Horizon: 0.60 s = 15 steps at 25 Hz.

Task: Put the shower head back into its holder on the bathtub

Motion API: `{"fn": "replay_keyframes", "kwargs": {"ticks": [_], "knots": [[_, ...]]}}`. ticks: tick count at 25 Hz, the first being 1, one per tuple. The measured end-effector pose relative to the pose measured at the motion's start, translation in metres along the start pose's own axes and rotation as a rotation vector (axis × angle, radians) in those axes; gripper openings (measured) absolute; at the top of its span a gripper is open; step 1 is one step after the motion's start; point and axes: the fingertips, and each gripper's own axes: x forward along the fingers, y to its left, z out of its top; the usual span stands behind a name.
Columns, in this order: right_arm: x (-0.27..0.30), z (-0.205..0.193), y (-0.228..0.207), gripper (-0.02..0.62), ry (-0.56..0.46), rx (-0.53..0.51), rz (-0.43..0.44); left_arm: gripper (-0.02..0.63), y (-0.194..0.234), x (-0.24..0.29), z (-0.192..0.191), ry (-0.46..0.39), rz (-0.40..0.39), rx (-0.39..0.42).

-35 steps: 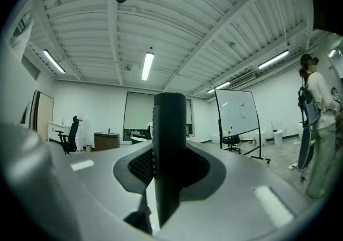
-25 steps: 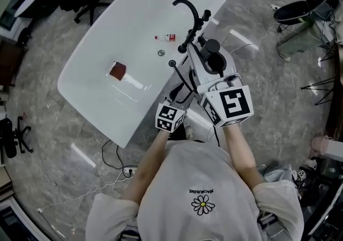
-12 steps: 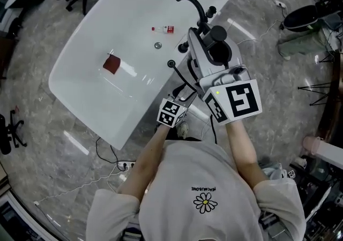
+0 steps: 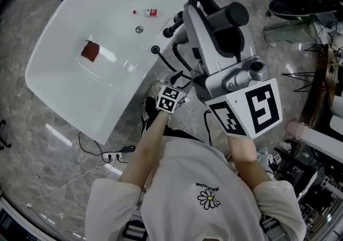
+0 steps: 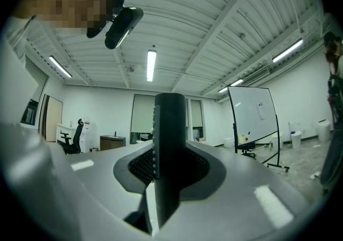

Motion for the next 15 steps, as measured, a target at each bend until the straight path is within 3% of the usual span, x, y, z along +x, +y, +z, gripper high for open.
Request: {"fn": "replay_keyframes", "kwargs": {"ticks": [4, 9, 15], "knots": [[-0.002, 0.02, 0.003, 0.101, -0.034, -0.024, -0.009, 0.255, -0.016, 0.017, -0.002, 0.005, -0.057, 0.001], [-0.01, 0.032, 0.0, 0.101, -0.043, -0.057, -0.025, 0.259, -0.047, 0.026, -0.026, 0.08, -0.119, 0.032], [-0.016, 0.033, -0.001, 0.101, -0.043, -0.01, -0.028, 0.259, -0.041, 0.031, -0.029, 0.084, -0.044, 0.043]]}}
